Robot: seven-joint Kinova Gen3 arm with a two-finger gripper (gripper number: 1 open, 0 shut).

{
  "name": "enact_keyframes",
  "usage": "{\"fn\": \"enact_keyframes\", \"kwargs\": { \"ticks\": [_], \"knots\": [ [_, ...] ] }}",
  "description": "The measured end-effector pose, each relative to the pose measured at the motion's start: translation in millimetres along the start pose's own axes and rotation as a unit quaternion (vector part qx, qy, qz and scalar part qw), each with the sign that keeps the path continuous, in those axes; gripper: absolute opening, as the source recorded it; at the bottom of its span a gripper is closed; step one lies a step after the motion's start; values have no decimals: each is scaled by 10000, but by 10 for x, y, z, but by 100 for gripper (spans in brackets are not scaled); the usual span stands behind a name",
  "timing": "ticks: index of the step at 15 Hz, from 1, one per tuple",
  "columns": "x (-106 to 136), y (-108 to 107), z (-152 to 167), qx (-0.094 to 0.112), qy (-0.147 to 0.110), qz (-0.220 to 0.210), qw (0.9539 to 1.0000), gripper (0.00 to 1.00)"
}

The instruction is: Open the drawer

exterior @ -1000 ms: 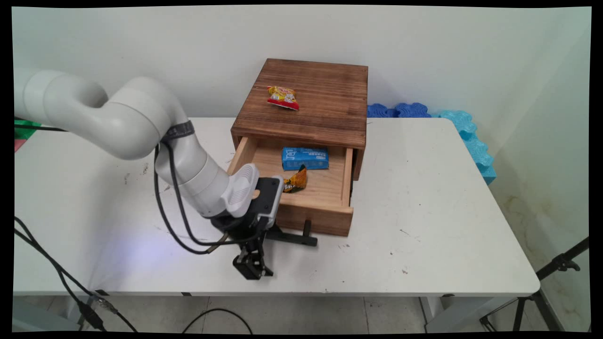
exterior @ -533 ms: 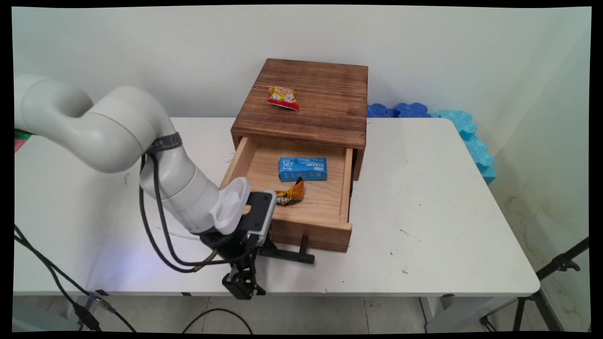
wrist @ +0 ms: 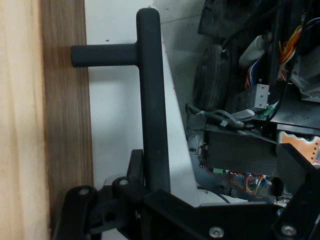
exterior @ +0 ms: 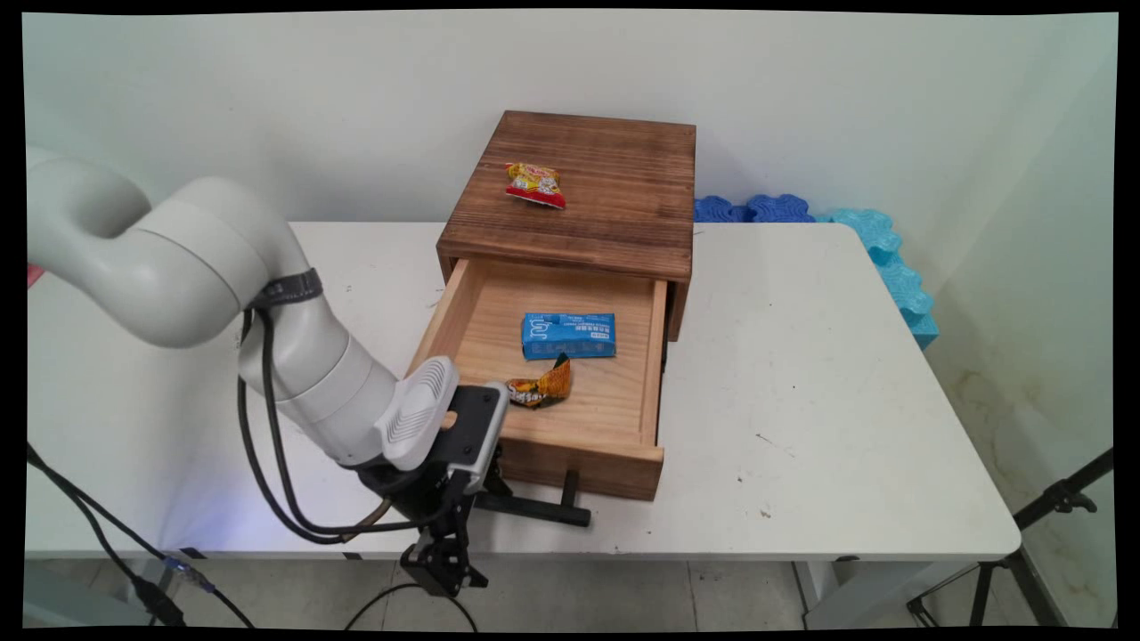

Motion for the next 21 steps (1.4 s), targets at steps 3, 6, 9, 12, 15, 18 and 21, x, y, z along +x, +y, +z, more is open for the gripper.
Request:
{"fn": "enact_keyframes", "kwargs": {
  "ticks": [3, 6, 9, 12, 15, 18, 21],
  "knots": [
    [-17, 68, -14, -43, 7, 4, 10000, 100],
    [-29, 126, -26, -83, 12, 9, 10000, 100],
    [-37, 171, -37, -114, 22, 22, 9999, 100],
    [-43, 204, -48, -136, 34, 37, 9999, 100],
    [-45, 221, -59, -142, 51, 62, 9999, 100],
    [-47, 217, -82, -125, 74, 110, 9998, 100],
    [-42, 195, -110, -95, 106, 180, 9997, 100]
  ]
}}
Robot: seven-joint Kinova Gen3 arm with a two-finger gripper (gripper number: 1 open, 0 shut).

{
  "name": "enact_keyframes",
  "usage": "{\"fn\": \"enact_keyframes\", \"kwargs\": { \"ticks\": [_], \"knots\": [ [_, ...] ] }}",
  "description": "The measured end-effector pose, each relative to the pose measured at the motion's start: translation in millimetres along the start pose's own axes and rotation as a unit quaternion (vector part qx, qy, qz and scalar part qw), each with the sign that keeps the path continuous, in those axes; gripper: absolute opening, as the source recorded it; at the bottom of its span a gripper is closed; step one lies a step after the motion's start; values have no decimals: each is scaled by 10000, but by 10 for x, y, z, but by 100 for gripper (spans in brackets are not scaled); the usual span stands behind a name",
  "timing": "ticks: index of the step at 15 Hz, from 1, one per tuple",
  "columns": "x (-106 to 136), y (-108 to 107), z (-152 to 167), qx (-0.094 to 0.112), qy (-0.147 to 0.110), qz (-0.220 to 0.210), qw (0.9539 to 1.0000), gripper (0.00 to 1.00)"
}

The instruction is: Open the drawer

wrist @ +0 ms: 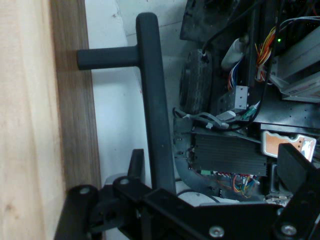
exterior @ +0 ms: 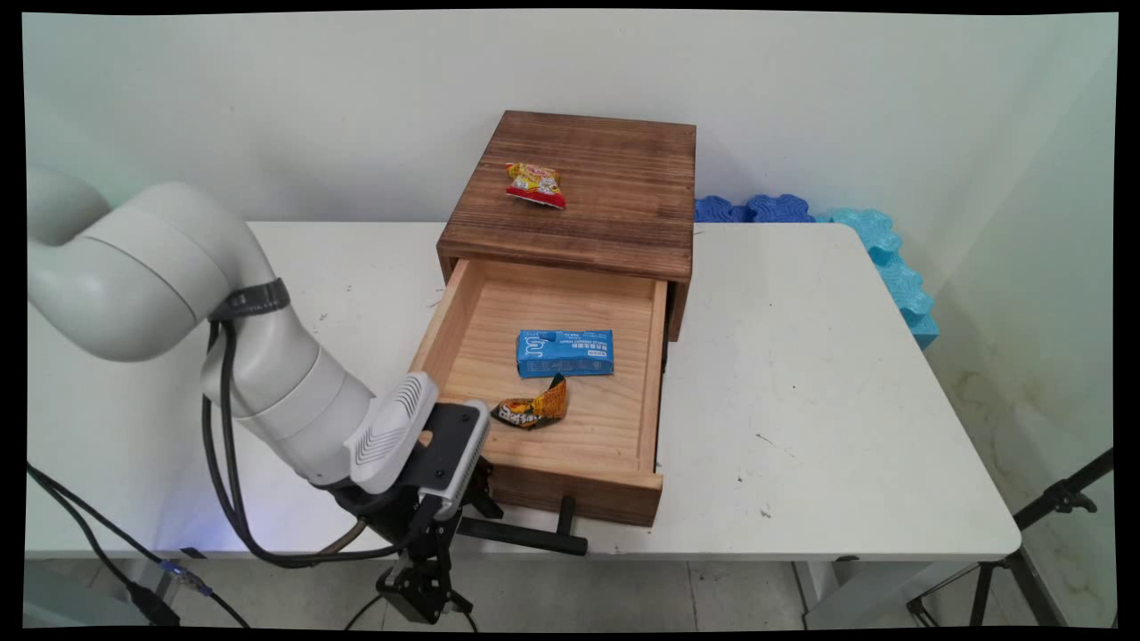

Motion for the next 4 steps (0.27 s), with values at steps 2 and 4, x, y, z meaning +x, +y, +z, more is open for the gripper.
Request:
{"fn": "enact_keyframes", "kwargs": {
  "ticks": [2, 4],
  "knots": [
    [1, -12, -33, 25, 33, 73, 10000, 100],
    [-1, -21, -77, 41, 68, 157, 9998, 100]
  ]
}}
